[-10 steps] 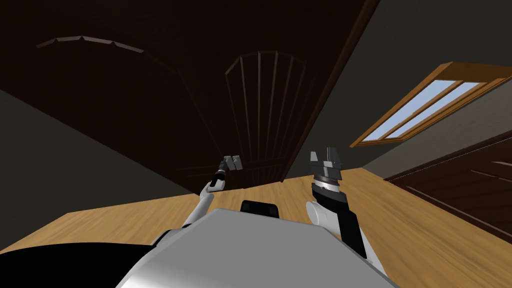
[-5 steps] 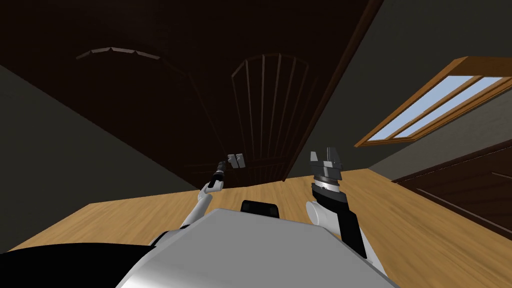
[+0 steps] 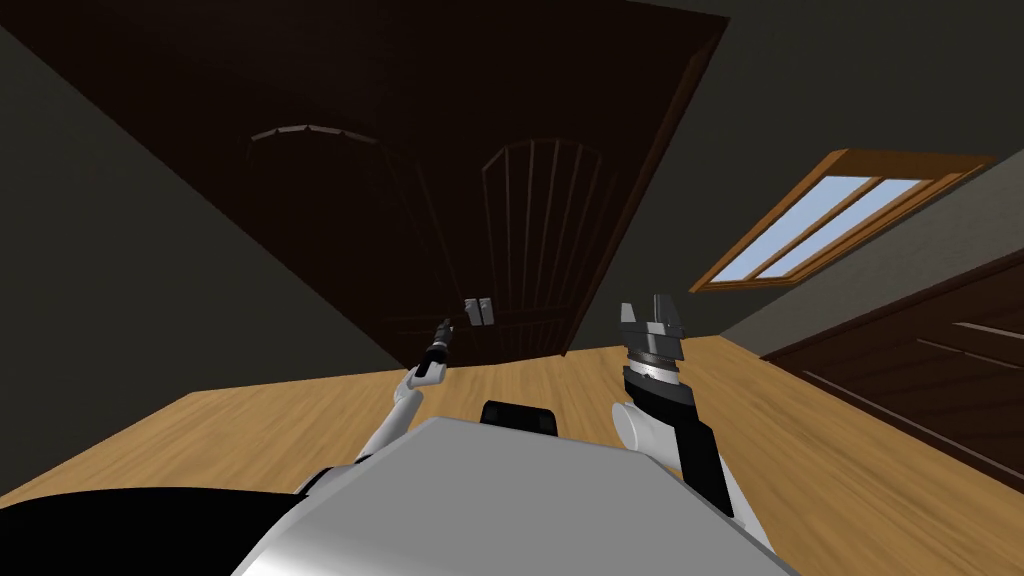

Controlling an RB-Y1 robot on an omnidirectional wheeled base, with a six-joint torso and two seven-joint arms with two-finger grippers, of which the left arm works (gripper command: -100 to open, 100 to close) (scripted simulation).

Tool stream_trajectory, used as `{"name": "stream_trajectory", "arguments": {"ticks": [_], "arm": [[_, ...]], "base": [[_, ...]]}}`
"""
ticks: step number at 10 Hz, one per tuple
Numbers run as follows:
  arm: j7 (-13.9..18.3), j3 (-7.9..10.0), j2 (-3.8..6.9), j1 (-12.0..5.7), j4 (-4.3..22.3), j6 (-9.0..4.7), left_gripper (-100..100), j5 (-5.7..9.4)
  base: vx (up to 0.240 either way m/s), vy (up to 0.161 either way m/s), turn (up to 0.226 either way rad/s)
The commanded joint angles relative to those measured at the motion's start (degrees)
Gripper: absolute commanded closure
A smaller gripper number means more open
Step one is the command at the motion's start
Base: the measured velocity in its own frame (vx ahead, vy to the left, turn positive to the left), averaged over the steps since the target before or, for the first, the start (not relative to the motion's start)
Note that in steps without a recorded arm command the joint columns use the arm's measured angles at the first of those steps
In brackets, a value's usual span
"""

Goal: Pull the door open

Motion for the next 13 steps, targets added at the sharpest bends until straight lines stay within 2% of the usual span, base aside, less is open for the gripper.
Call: {"name": "stream_trajectory", "arguments": {"ticks": [1, 2, 3, 4, 7, 8, 10, 13], "arm": [[0.29, -0.82, -0.27, 0.09, -0.82, 0.24, -100, -0.04], [0.55, -1.6, -0.46, -0.01, -1.46, 0.33, -100, -0.08], [0.34, -1.14, -0.43, -0.06, -0.87, 0.16, -100, -0.08], [0.2, 0.51, 0.51, 0.78, -0.19, 0.42, -100, 0.14], [-0.12, 3.21, 1.95, 1.75, 0.96, 0.92, -100, 0.5], [-0.23, 3.64, 2.1, 1.67, 1.16, 1.05, -100, 0.54], [-0.34, 3.52, 1.85, 1.12, 1.15, 1.14, -100, 0.5], [-0.43, 1.85, 0.52, -0.68, 0.55, 1.09, -100, 0.21]], "base": [[-0.171, -0.087, -0.048], [-0.169, -0.088, -0.077], [-0.074, -0.036, -0.016], [-0.029, 0.032, 0.201], [0.021, 0.074, 0.144], [0.126, 0.074, 0.05], [0.183, 0.038, -0.04], [0.209, -0.046, -0.132]]}}
